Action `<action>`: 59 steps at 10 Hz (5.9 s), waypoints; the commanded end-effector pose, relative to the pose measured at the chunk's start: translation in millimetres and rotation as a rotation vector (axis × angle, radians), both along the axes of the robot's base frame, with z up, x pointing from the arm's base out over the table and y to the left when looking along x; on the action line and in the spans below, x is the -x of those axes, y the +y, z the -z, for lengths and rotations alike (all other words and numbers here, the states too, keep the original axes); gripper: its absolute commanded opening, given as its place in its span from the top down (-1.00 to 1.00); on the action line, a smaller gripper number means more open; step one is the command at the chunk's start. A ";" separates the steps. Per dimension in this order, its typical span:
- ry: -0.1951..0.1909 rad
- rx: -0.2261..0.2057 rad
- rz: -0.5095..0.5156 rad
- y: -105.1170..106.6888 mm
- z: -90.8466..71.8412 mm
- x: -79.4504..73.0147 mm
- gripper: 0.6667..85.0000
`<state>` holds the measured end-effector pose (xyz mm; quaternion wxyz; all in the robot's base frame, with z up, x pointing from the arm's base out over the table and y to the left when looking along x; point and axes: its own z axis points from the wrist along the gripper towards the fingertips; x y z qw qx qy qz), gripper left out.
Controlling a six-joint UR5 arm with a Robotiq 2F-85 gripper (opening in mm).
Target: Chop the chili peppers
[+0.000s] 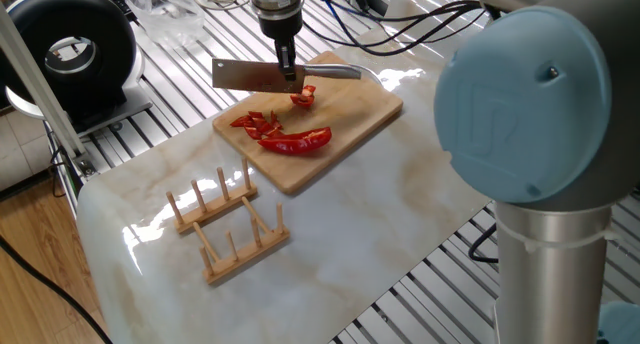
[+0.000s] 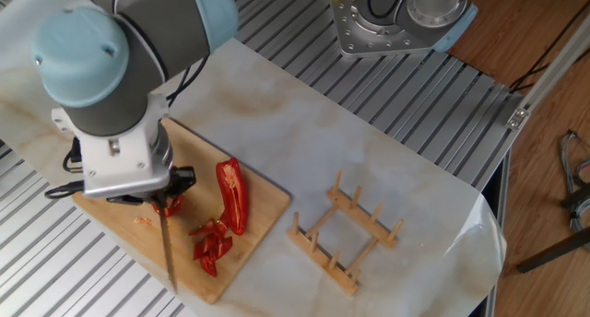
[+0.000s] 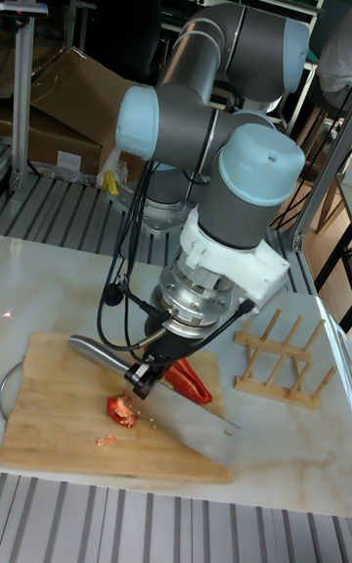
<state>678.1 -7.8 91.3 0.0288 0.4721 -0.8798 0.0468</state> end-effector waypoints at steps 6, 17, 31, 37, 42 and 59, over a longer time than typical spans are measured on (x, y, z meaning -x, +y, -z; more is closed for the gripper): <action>0.039 -0.085 0.053 20.9 -6.7 18.8 0.98; 0.014 -0.029 0.074 8.0 -2.3 9.8 0.98; 0.029 -0.021 0.054 9.8 -7.4 11.9 0.98; 0.027 0.029 0.053 -17.3 -4.4 19.3 0.98; 0.047 0.011 0.078 -20.2 6.1 26.7 0.98; 0.046 0.013 0.113 -19.5 28.4 14.8 0.98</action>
